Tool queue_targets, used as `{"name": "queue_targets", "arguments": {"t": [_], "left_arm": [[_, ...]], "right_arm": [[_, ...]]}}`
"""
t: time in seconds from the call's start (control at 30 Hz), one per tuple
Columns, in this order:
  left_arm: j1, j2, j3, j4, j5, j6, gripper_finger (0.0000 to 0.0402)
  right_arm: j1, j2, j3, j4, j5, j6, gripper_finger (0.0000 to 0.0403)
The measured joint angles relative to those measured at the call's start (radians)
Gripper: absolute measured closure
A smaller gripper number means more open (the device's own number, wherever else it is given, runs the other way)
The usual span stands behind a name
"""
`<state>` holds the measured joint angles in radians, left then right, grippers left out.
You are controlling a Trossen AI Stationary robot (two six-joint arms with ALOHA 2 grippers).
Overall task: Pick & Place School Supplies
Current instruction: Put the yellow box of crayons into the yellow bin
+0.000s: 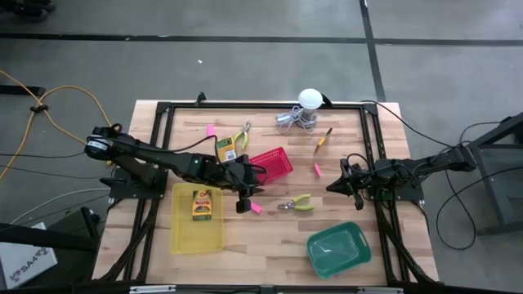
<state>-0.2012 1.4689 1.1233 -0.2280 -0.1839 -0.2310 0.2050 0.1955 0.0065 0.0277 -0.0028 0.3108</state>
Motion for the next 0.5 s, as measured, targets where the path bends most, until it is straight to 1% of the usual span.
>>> {"name": "queue_targets", "arguments": {"t": [0.17,0.33,0.5], "left_arm": [[0.0,0.0,0.0,0.025,0.0,0.0,0.0319],[0.0,0.0,0.0,0.056,0.0,0.0,0.0319],[0.0,0.0,0.0,0.082,-0.001,0.0,0.0319]], "right_arm": [[0.0,0.0,0.0,0.003,0.0,0.011,0.04],[0.0,0.0,0.0,0.016,0.004,0.081,0.04],[0.0,0.0,0.0,0.025,0.039,0.097,0.04]]}}
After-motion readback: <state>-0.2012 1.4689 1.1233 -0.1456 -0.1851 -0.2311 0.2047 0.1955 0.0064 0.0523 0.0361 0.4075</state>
